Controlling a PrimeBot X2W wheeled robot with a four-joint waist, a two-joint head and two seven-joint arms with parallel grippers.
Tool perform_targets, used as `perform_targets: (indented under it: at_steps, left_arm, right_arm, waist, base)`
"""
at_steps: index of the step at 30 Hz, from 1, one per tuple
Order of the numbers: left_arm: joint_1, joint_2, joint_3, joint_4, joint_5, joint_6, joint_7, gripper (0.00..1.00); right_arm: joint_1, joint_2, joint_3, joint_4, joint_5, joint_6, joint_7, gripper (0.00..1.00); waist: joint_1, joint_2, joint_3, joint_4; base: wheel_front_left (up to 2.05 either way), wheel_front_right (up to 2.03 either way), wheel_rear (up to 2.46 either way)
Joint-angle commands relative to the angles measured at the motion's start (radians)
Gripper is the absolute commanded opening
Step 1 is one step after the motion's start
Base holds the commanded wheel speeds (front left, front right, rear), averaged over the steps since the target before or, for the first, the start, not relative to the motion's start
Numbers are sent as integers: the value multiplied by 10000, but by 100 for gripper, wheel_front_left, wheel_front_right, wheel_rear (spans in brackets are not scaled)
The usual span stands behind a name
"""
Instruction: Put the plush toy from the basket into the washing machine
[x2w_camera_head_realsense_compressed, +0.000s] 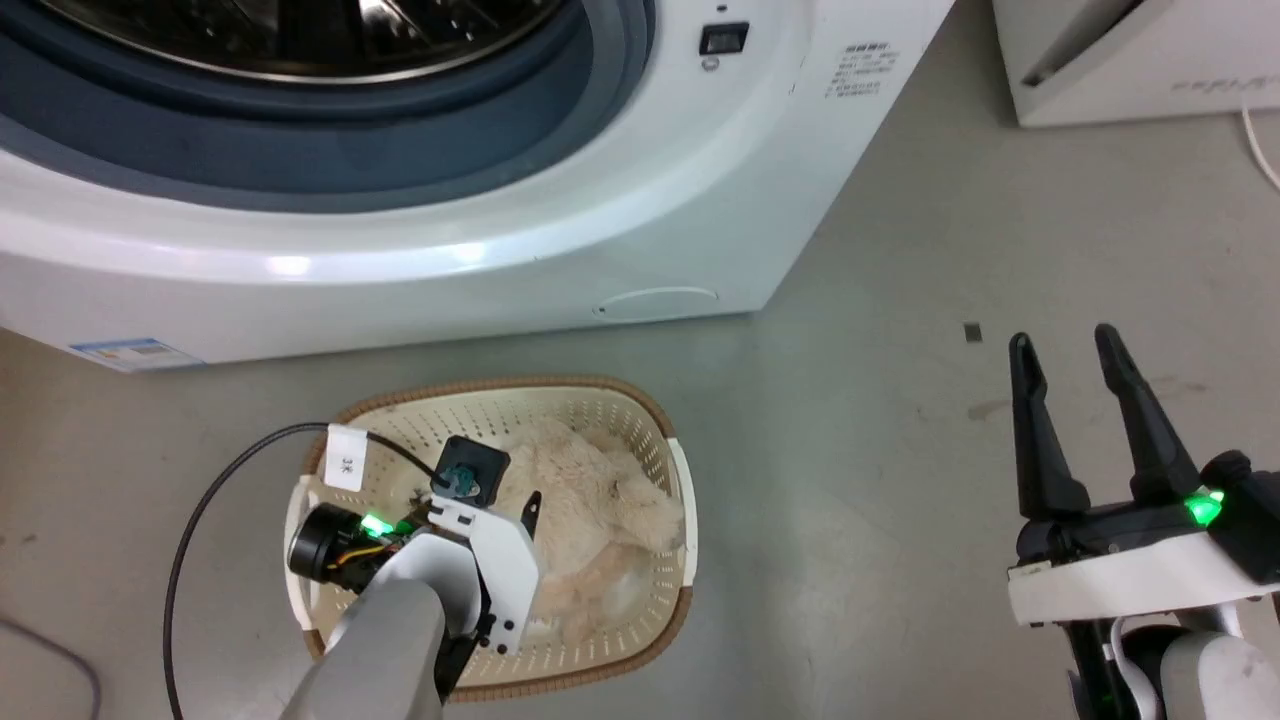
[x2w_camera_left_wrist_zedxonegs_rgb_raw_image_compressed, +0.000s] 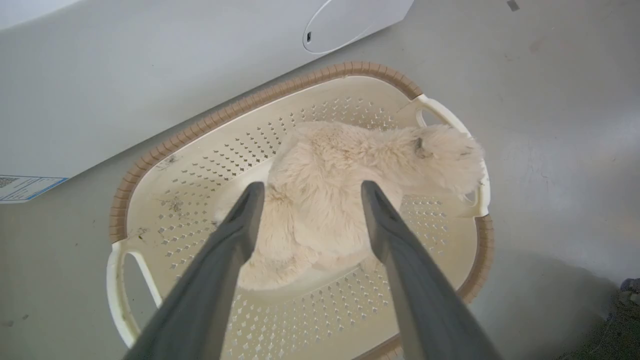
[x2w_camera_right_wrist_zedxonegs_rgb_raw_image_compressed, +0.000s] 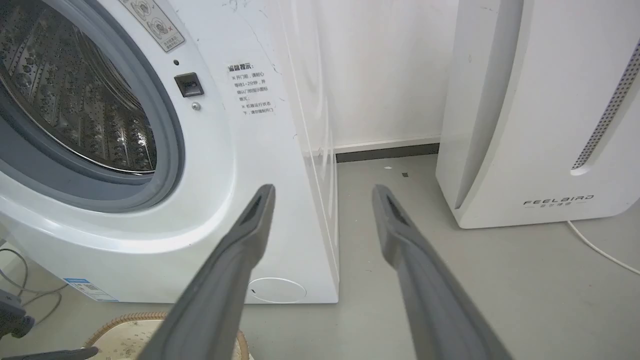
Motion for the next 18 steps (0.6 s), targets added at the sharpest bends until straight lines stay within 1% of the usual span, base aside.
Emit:
perform_targets:
  at_steps: [1, 2, 3, 7, 18]
  left_arm:
    - [-344, 82, -148, 281, -12, -75, 46, 100]
    - [-443, 110, -228, 385, -3, -86, 65, 100]
    - [-770, 190, -470, 694, 21, -121, 143, 100]
    - [-1250, 290, -791, 1107, 50, -166, 239, 100]
    - [-2378, 589, -1464, 2237, -39, -277, 749, 100]
  right_arm:
    - [-229, -1, -33, -106, 171, -4, -113, 100]
    - [-270, -1, -36, -126, 202, -4, -133, 100]
    - [-381, -2, -41, -194, 285, -5, -196, 100]
    - [-511, -2, -37, -296, 407, -5, -279, 100]
    - [-840, -2, 187, -503, 740, -6, -507, 100]
  waist:
    - [-2, 0, 315, -104]
    - [-2, 0, 424, -132]
    - [-2, 0, 792, -219]
    - [-2, 0, 1295, -325]
    - [-2, 0, 2444, -543]
  base:
    - [0, 0, 0]
    - [0, 0, 0]
    - [0, 0, 0]
    - [0, 0, 0]
    - [0, 0, 0]
